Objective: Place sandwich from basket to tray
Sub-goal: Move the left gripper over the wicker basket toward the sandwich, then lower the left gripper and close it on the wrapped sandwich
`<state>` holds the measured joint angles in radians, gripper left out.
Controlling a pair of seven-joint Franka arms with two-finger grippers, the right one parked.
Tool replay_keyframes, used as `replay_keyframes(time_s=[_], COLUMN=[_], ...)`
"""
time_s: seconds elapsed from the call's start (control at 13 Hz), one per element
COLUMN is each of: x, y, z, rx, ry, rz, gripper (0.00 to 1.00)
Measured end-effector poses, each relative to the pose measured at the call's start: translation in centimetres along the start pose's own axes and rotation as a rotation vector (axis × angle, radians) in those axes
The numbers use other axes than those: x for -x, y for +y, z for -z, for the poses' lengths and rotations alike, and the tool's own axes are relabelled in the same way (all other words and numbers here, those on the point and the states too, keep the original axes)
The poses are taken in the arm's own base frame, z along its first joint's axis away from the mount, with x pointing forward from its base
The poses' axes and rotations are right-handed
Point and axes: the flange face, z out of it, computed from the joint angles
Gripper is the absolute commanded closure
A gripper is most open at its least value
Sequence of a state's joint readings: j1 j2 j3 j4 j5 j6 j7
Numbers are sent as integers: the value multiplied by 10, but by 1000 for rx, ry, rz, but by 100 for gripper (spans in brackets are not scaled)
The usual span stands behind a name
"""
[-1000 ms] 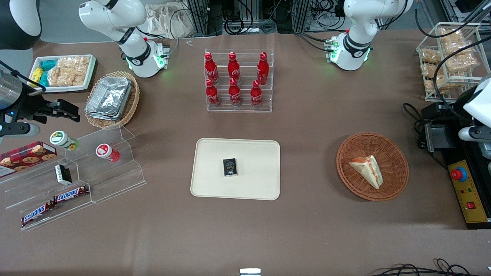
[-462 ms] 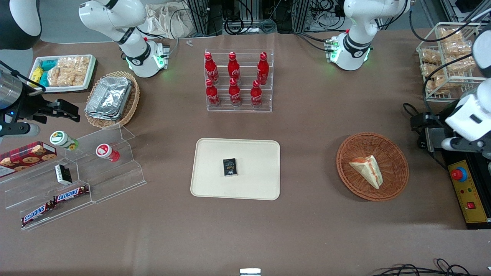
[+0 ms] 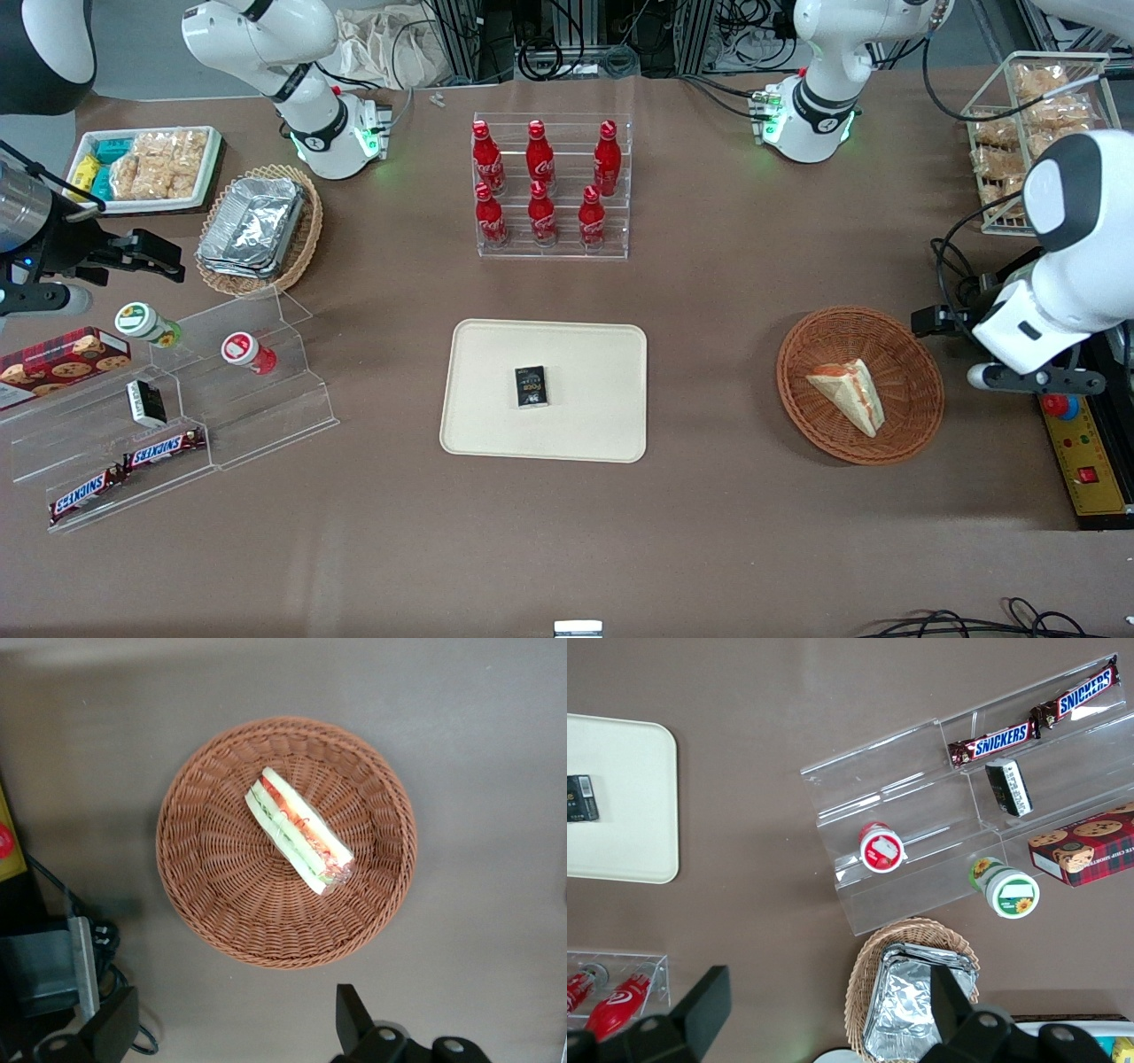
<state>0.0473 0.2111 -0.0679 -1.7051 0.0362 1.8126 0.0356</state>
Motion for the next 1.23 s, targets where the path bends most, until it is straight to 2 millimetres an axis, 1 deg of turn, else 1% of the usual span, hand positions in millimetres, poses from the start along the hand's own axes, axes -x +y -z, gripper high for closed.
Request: replay_keyframes(time_s=[0.08, 0.23, 0.46, 0.62, 0.77, 0.85, 1.0, 1.08, 1.23], x=[-3, -9, -22, -35, -38, -38, -39, -40, -39], y=[0, 4, 18, 23, 25, 28, 34, 35, 36], z=[-10, -37, -81, -103, -126, -135, -141, -142, -154], rx=[2, 3, 4, 12, 19, 23, 44, 63, 76], ry=[-20, -68, -120, -58, 8, 33, 61, 78, 94], rz=[48, 136, 147, 143, 169, 205, 294, 331, 395], gripper=[0, 0, 1, 1, 3, 6, 6, 5, 3])
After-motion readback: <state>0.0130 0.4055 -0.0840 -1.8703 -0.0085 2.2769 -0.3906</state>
